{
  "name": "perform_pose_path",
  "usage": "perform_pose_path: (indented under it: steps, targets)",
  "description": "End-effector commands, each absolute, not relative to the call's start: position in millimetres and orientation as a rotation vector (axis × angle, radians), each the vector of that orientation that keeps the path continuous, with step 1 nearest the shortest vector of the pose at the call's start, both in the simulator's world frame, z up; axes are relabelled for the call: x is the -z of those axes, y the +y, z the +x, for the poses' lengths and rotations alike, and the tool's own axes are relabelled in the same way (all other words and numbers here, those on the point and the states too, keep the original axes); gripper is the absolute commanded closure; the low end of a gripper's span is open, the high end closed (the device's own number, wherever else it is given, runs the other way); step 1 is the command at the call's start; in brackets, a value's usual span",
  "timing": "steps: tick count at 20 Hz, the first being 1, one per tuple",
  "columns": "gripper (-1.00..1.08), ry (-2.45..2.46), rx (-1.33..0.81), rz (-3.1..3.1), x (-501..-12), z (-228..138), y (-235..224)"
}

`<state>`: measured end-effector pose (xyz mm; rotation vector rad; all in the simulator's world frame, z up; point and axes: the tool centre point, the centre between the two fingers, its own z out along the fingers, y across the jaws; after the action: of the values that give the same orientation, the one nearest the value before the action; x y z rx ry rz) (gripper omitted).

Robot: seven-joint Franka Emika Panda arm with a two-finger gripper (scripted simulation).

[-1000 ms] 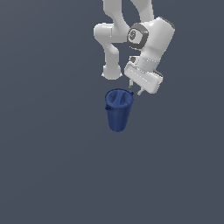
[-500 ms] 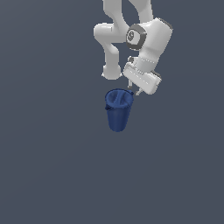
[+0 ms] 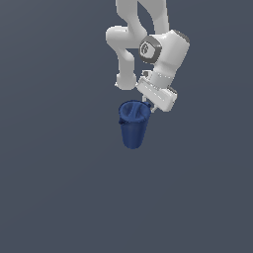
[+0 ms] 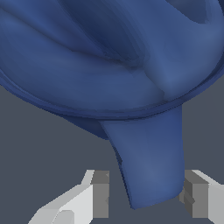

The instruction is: Pick up the object and move it to a goal position.

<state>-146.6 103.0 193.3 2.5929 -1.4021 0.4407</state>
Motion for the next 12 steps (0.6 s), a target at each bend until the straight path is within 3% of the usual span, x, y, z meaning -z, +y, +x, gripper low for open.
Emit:
perform_pose_path:
  steps: [1,2,12]
  targets:
    - [-0.2,-1.402,-0.442,2.593,-191.7,-145.7,102.7]
    - [1.08,-1.402,-0.442,2.593,-191.7,-145.7,102.7]
    - [1.08,-1.402,-0.443,2.595,-192.1,-145.5,103.1]
